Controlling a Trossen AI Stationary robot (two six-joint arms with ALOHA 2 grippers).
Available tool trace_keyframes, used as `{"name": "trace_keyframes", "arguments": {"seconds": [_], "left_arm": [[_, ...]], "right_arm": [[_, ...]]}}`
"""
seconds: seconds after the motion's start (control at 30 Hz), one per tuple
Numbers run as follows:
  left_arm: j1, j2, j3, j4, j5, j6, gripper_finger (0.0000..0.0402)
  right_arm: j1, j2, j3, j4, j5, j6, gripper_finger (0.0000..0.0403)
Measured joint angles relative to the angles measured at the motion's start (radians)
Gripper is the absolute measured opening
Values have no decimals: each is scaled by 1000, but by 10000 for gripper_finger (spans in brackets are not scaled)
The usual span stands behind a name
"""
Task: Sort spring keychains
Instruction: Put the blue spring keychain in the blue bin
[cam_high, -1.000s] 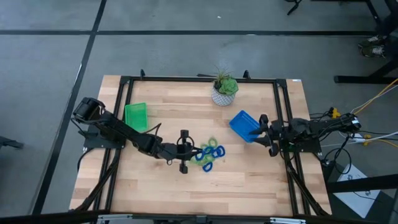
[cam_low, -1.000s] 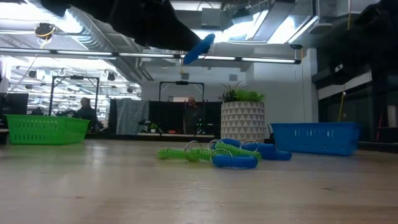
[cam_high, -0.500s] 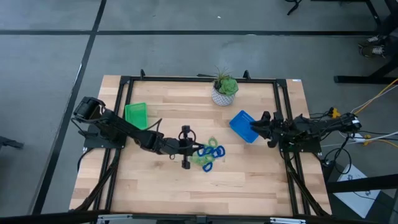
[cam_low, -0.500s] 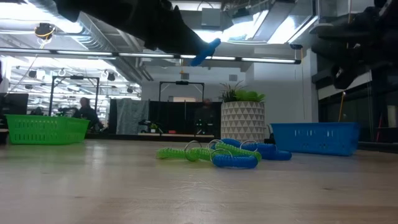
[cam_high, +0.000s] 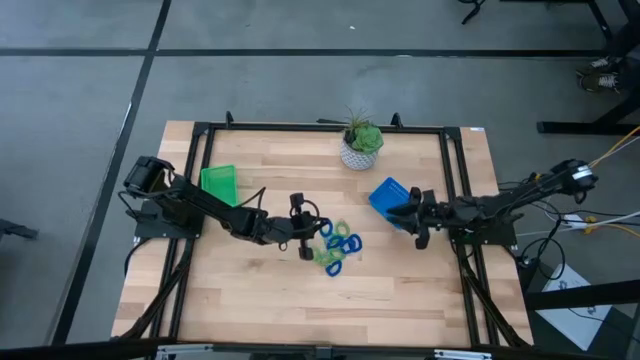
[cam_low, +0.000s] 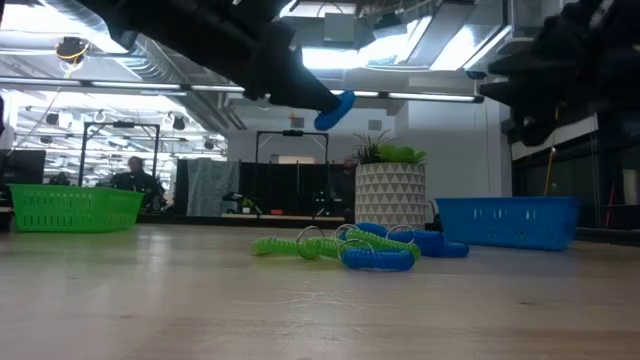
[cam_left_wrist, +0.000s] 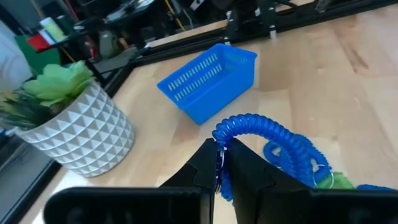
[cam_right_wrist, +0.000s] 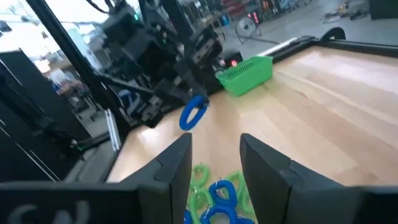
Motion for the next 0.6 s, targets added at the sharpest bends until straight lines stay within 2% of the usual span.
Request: {"name": "trace_keyframes", "arguments": {"seconds": [0.23, 0.33, 0.5, 0.6], "left_arm": [[0, 0, 0, -1, -32, -4, 22], [-5, 0, 0, -12, -76, -12, 22], [-23, 0, 0, -52, -199, -14, 22], [-31, 0, 0, -61, -239, -14, 22]], "right_arm": [[28, 332, 236, -2, 2, -112, 136], [28, 455, 344, -38, 2, -139, 136], [28, 610, 520, -200, 75, -85, 136], [27, 685, 608, -268, 88, -53, 136]]}}
